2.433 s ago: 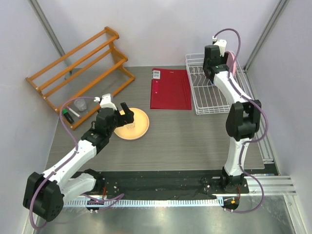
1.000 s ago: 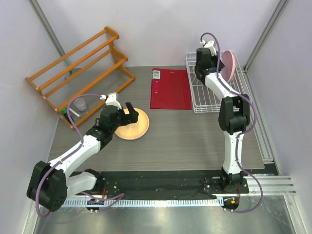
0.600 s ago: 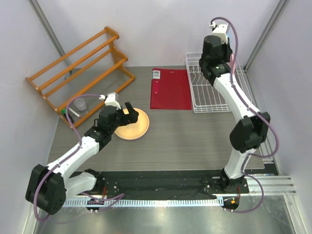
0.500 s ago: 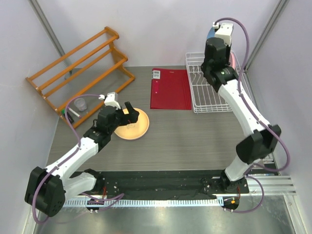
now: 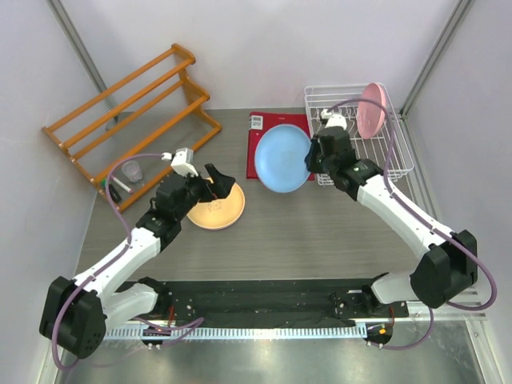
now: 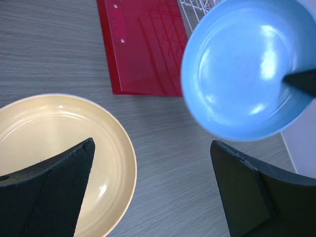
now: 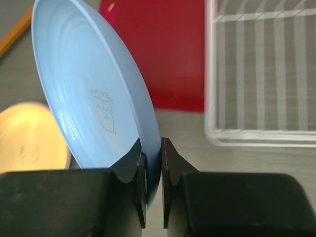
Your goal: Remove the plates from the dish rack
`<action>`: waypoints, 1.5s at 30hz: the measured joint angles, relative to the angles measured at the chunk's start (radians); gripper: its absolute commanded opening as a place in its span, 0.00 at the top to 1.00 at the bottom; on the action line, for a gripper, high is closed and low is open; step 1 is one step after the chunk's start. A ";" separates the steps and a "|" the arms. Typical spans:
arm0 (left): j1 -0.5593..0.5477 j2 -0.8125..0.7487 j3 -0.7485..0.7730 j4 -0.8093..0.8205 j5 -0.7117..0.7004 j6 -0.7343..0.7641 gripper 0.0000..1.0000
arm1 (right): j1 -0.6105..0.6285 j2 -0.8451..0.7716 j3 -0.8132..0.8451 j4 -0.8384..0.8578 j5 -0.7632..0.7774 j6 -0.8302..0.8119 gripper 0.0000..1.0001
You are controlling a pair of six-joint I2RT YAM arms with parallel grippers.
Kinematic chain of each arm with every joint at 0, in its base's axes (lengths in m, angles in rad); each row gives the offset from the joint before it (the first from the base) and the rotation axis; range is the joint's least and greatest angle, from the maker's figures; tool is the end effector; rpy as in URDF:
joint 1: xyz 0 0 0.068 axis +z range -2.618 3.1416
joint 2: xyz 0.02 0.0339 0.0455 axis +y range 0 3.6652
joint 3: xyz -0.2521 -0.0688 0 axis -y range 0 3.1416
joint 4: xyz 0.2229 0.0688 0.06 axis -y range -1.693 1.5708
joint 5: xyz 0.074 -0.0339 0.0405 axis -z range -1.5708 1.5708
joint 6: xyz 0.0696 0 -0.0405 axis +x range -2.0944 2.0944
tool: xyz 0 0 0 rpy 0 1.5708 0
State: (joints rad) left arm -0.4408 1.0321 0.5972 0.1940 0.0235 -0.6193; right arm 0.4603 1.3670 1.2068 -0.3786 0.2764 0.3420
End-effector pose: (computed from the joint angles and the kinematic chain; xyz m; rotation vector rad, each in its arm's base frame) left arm 0.2322 -0.1114 0.2561 -0.1503 1.8745 -0.7645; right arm 0.2948 0.1249 0.3117 0.0410 2.0926 0.1950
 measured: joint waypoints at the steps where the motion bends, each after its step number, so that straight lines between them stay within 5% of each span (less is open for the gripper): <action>1: 0.000 0.009 -0.001 0.012 0.005 -0.004 0.00 | 0.009 0.000 -0.023 0.003 -0.036 0.022 0.99; 8: 0.000 0.067 -0.021 0.068 0.027 -0.028 0.01 | 0.030 -0.024 -0.176 0.080 -0.261 0.163 0.99; 15: 0.000 0.084 -0.042 0.105 0.021 -0.029 0.12 | 0.030 -0.043 -0.229 0.193 -0.393 0.253 0.99; 19: -0.003 0.106 -0.042 0.117 0.021 -0.033 0.38 | 0.030 -0.044 -0.256 0.240 -0.449 0.295 0.99; 21: -0.003 0.115 -0.042 0.121 0.021 -0.035 0.42 | 0.030 -0.044 -0.265 0.257 -0.472 0.312 0.99; 27: -0.016 0.123 -0.041 0.164 0.034 -0.050 0.85 | 0.030 -0.044 -0.280 0.283 -0.504 0.335 0.99; 31: -0.020 0.129 -0.041 0.183 0.034 -0.064 1.00 | 0.030 -0.032 -0.293 0.311 -0.517 0.349 0.99; 34: -0.018 0.138 -0.040 0.189 0.021 -0.085 1.00 | 0.030 -0.016 -0.298 0.330 -0.526 0.353 0.72; 36: -0.017 0.139 -0.040 0.185 0.005 -0.082 1.00 | 0.030 -0.007 -0.304 0.342 -0.547 0.363 0.67; 37: -0.017 0.139 -0.040 0.179 0.001 -0.080 1.00 | 0.030 -0.006 -0.304 0.343 -0.554 0.368 0.52; 45: -0.017 0.065 -0.041 0.000 -0.181 -0.023 1.00 | 0.030 -0.006 -0.244 0.257 -0.496 0.283 0.41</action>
State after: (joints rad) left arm -0.4580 1.0973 0.5564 0.1944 -0.1577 -0.6426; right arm 0.4904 1.3613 0.9627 -0.1219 -0.2195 0.6247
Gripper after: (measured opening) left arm 0.034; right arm 0.581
